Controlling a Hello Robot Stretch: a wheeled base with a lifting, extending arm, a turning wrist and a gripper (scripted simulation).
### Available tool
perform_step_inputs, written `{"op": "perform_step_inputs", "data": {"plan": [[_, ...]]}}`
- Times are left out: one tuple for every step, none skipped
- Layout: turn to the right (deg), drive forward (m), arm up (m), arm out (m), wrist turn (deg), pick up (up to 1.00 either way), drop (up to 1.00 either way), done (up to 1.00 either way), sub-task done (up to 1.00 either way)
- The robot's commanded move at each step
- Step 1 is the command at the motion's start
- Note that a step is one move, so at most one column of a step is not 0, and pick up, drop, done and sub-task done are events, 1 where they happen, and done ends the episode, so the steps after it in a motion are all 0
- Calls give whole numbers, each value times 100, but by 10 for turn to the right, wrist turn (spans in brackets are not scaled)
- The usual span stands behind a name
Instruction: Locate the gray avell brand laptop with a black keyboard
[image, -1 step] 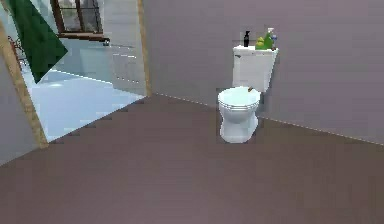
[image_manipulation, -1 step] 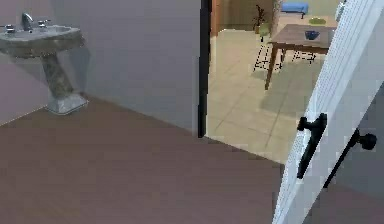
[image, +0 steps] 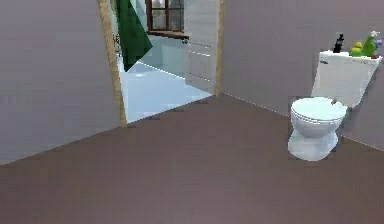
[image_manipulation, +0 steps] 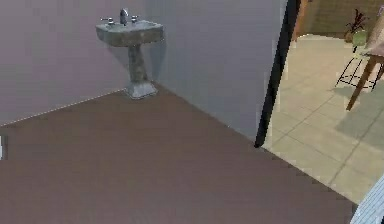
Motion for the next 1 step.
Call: {"op": "perform_step_inputs", "data": {"plan": [[-30, 0, 0, 0, 0, 0, 0, 0, 0]]}}
